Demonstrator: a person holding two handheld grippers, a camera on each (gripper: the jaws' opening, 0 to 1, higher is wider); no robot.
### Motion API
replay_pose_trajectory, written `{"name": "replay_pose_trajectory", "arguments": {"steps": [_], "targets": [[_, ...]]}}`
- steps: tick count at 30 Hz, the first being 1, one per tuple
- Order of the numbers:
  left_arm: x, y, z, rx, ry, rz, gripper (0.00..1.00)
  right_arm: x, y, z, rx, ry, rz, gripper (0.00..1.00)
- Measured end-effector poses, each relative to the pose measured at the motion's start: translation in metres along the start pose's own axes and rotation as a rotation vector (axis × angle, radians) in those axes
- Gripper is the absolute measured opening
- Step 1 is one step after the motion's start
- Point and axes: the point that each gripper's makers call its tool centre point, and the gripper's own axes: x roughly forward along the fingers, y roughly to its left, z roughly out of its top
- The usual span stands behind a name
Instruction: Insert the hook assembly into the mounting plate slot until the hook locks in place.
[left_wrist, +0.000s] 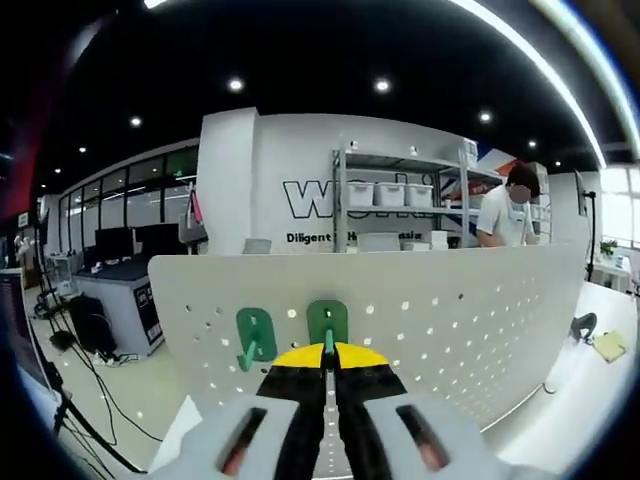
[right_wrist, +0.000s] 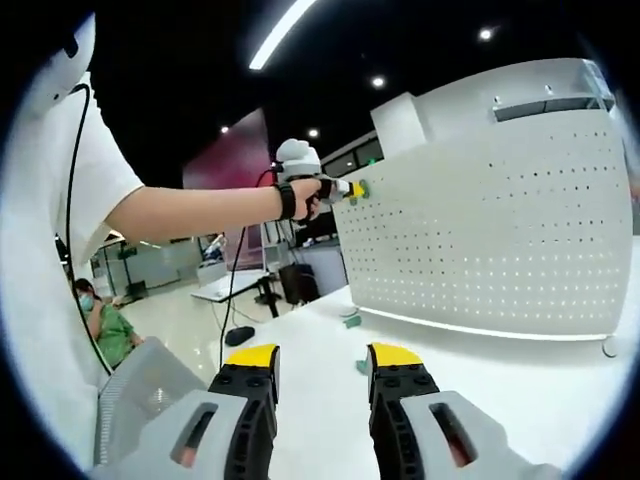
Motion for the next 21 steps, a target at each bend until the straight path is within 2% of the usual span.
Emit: {"name": "replay_pose_trajectory", "arguments": {"steps": [4,6,8,11,14,17,21], "targets": [[-0.0008,-0.0024,-0.0008,0.009,0.003,-0.002,0.02,0.0022,0.0016,0.0013,-0.004,-0.002,0.002,0.35],[0.0005,-0.0019,-0.0024,0.039,0.017,0.001,0.02,0.0027,0.0031,0.0015,-0.006,-0.004,0.007,0.35],[0.0015,-0.0025,-0.0014,-0.003,0.007,-0.003,0.02,0.0030,0.0038,0.0003,-0.004,-0.002,0.008,0.35],[0.0017,-0.0036,-0.0015,0.072,0.023,-0.005,0.02,0.0019,0.0045,0.0003,-0.003,-0.005,0.005,0.35],[0.0021,-0.0029,-0.0022,0.052,0.026,-0.021,0.03,0.0014,0.0041,-0.0001,-0.002,-0.003,0.002,0.35],[0.0019,-0.0035,-0.0021,0.070,0.027,-0.033,0.03,0.0015,0.0042,0.0005,-0.004,-0.003,0.001,0.35],[0.0022,-0.0033,0.0040,0.082,0.002,-0.030,0.05,0.0014,0.0045,0.0007,-0.004,-0.002,-0.002,0.35]]}}
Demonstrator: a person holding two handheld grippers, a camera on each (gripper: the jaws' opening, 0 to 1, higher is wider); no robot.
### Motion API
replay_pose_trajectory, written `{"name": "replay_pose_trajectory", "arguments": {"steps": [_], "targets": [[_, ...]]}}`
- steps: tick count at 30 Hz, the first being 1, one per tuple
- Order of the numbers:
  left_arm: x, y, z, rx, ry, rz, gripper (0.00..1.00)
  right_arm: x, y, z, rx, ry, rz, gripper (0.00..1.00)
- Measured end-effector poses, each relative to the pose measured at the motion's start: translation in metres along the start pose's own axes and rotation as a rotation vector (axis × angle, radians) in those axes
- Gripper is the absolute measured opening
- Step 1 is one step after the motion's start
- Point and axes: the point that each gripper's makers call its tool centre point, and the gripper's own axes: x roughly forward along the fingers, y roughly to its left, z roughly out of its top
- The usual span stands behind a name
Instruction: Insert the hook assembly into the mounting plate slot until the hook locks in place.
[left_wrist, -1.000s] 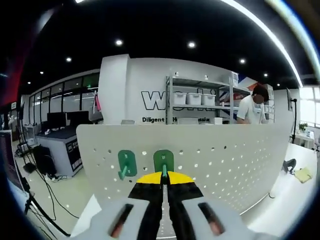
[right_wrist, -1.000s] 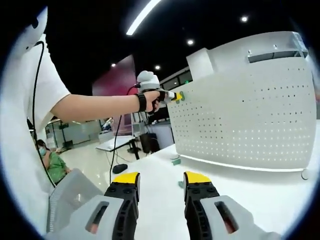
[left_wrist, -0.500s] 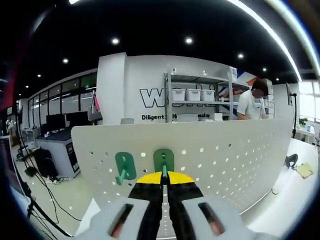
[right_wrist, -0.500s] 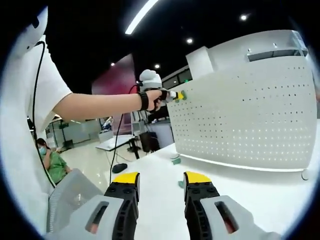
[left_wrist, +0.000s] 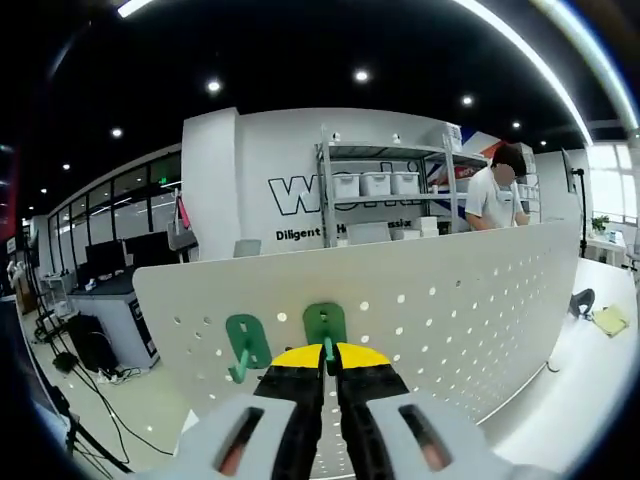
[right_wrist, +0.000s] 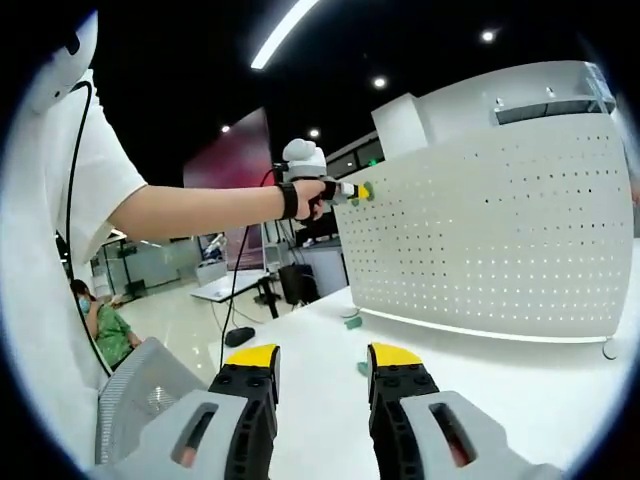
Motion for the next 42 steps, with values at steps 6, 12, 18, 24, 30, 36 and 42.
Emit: {"name": "replay_pose_trajectory", "arguments": {"steps": [6,12,18,24,30,36,42], "targets": [[0.004,-0.001,0.012,0.022,-0.046,-0.002,0.08,-0.001,-0.001,0.000,0.003,-0.001,-0.007,0.35],[0.003,-0.004,0.010,0.027,-0.039,-0.021,0.11,-0.002,-0.003,0.002,0.001,-0.007,-0.014,0.35],[-0.006,-0.011,0.010,0.039,-0.033,-0.046,0.15,-0.002,0.000,0.006,-0.012,0.000,-0.019,0.35],[-0.022,-0.022,0.011,0.081,-0.045,-0.093,0.22,-0.004,0.008,0.006,-0.028,0.017,-0.027,0.35],[-0.038,-0.015,0.011,0.075,-0.050,-0.111,0.21,0.000,0.016,0.008,-0.028,0.012,-0.045,0.35],[-0.056,-0.015,0.007,0.066,-0.058,-0.153,0.22,0.009,0.027,0.009,-0.029,0.004,-0.061,0.34],[-0.078,-0.019,-0.010,0.038,-0.023,-0.195,0.23,0.023,0.041,0.006,-0.027,0.009,-0.058,0.34]]}}
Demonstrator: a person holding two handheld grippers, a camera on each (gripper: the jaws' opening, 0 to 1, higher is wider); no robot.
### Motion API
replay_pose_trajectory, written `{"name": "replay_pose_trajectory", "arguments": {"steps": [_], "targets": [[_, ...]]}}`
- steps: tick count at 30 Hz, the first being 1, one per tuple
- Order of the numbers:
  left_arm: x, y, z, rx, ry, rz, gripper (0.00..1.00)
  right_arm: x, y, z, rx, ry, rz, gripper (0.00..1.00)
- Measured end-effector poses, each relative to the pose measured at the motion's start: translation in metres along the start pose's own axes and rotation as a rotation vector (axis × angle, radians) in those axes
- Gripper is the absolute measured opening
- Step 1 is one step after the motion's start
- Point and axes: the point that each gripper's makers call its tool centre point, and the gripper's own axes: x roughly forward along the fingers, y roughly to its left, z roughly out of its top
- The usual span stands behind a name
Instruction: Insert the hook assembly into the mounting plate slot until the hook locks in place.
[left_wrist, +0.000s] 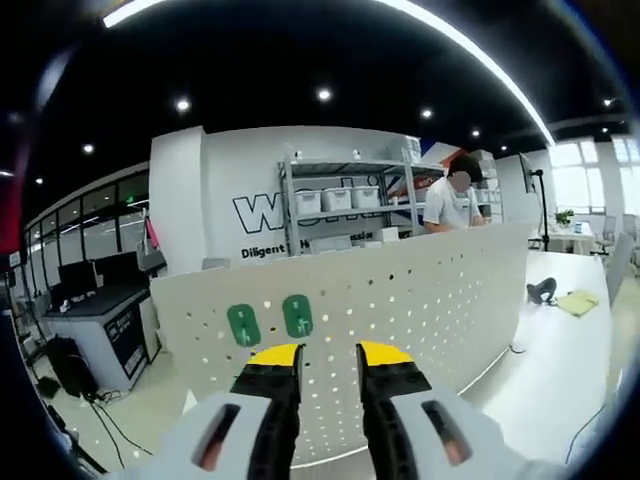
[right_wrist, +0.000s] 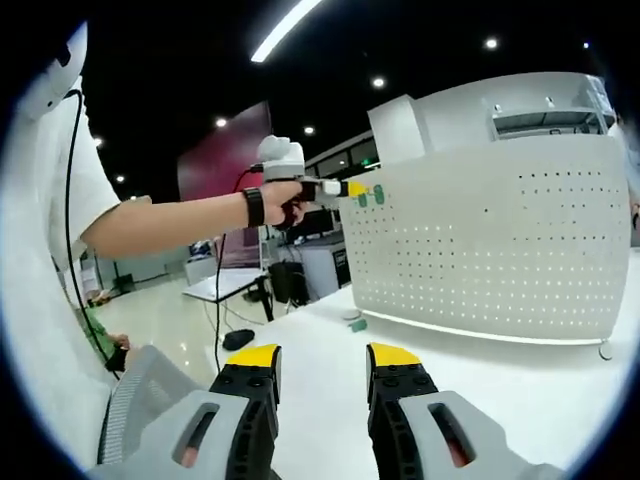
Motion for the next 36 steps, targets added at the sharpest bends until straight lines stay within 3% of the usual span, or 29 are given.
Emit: {"name": "replay_pose_trajectory", "arguments": {"steps": [7,12,21,36], "targets": [[-0.015,-0.015,-0.016,-0.066,0.015,-0.050,0.23,0.010,0.008,0.001,-0.006,0.004,-0.004,0.34],[-0.020,-0.023,-0.028,-0.038,0.032,-0.082,0.24,0.012,0.011,0.004,-0.005,-0.013,-0.008,0.32],[-0.023,-0.030,-0.054,-0.077,0.064,-0.102,0.27,0.015,0.012,0.001,0.000,0.002,-0.021,0.32],[-0.028,-0.055,-0.112,-0.130,0.152,-0.147,0.29,0.018,0.008,-0.006,0.032,0.022,-0.044,0.32]]}}
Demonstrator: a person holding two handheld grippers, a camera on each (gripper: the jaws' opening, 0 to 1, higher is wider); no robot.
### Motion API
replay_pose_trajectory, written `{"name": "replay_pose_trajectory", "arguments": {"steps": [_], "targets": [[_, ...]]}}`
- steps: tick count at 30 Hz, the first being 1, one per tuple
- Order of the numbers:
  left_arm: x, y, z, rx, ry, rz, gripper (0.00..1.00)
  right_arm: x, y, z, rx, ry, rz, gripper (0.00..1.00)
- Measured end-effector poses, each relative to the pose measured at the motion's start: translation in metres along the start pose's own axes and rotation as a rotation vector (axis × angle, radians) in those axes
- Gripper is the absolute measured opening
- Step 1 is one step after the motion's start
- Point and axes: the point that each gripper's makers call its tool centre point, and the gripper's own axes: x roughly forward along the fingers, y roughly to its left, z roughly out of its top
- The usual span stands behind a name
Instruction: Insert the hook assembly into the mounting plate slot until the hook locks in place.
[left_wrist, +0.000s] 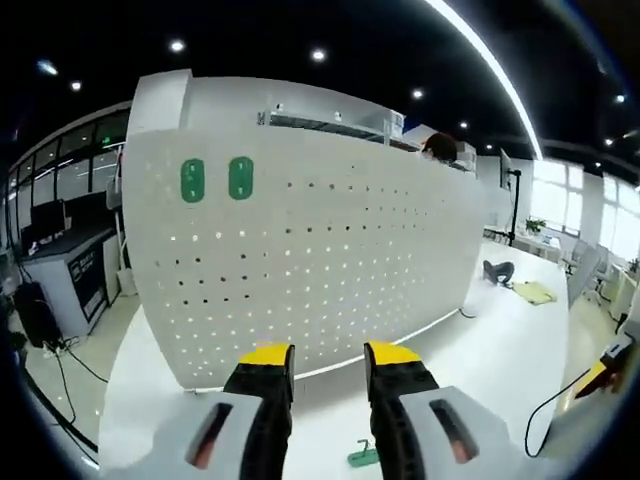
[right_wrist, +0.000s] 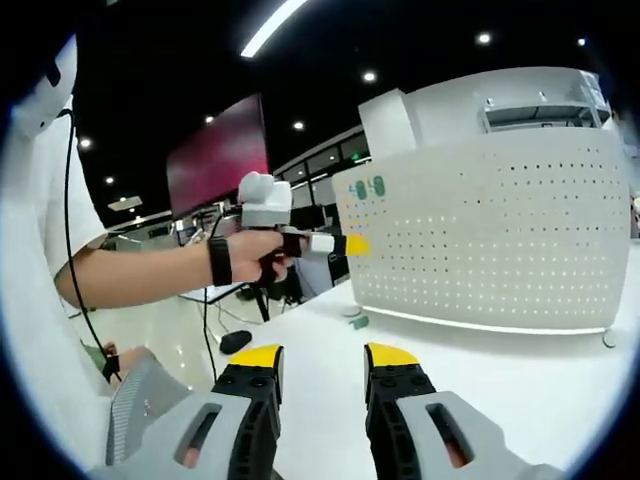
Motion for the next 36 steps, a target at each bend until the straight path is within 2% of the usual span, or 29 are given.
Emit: {"name": "replay_pose_trajectory", "arguments": {"steps": [9,12,18,20,27,28,29,31,33,36], "targets": [[0.001,-0.010,-0.030,-0.020,0.042,-0.017,0.33,0.000,0.001,-0.006,0.017,0.020,0.005,0.31],[0.002,-0.013,-0.042,-0.022,0.072,-0.008,0.34,-0.001,0.000,-0.008,0.012,0.032,0.003,0.31],[0.002,-0.019,-0.071,-0.071,0.122,0.014,0.33,-0.001,-0.001,-0.006,0.009,0.039,0.003,0.31],[0.002,-0.025,-0.078,-0.088,0.137,0.003,0.33,-0.002,-0.002,-0.006,0.009,0.041,0.000,0.31],[0.011,-0.034,-0.101,-0.063,0.174,0.001,0.35,-0.005,-0.007,-0.009,0.012,0.045,-0.022,0.30],[0.012,-0.033,-0.106,-0.062,0.185,0.010,0.35,-0.005,-0.007,-0.009,0.015,0.042,-0.024,0.30],[0.014,-0.032,-0.116,-0.055,0.221,0.010,0.35,-0.005,-0.007,-0.009,0.022,0.043,-0.023,0.30],[0.016,-0.032,-0.124,-0.074,0.229,0.011,0.35,-0.005,-0.007,-0.010,0.018,0.050,-0.025,0.30],[0.015,-0.035,-0.131,-0.150,0.242,0.015,0.34,-0.006,-0.008,-0.012,0.025,0.051,-0.033,0.30],[0.019,-0.033,-0.141,-0.131,0.259,0.026,0.33,-0.006,-0.008,-0.014,0.035,0.050,-0.045,0.30]]}}
